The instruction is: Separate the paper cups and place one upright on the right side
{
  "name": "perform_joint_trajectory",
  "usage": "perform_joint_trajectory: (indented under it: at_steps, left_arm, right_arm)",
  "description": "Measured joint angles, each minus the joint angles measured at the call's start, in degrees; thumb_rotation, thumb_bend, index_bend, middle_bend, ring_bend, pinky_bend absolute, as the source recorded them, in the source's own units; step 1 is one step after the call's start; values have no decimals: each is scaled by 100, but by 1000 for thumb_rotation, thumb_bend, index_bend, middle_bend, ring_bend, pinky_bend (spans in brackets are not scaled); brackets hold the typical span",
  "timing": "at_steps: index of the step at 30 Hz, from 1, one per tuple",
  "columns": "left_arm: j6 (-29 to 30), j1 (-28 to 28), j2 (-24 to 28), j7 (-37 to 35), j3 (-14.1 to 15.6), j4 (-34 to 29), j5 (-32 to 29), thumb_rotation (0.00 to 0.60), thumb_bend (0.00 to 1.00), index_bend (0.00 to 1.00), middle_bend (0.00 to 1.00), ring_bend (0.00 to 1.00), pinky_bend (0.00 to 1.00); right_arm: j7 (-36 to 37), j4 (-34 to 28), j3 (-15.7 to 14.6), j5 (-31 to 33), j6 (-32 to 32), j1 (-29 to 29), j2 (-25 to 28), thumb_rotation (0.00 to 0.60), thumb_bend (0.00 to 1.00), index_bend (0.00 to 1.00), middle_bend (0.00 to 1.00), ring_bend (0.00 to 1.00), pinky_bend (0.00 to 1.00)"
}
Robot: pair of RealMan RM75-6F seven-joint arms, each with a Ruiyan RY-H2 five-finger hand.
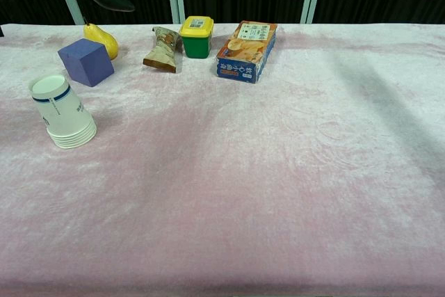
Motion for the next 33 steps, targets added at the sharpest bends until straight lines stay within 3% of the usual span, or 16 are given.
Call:
perform_joint_trajectory:
  at_steps: [6, 14, 18, 33]
  left_arm:
    - [1, 302, 598, 667, 332, -418, -480, 600, 192, 125, 43, 0, 62]
    - [-397, 566, 957, 594, 744, -476, -1096, 600, 162, 119, 43, 0, 51]
    - [-651, 577, 1034, 670, 908, -370, -1419, 600, 163, 117, 41, 0, 50]
    - [-1214, 528, 100, 32, 1095, 962, -1166, 600, 176, 122, 41, 0, 68]
  right_arm:
    - [4, -222, -181, -21, 541, -474, 45, 600, 167, 90, 0, 151, 175]
    - [140, -47, -823, -673, 1824, -1452, -572, 600, 166, 90, 0, 151, 175]
    - [-9, 140, -955, -809, 1999, -1613, -785, 600, 166, 91, 0, 150, 175]
    - [-223, 74, -985, -917, 1892, -1590, -845, 600, 166, 91, 0, 151, 175]
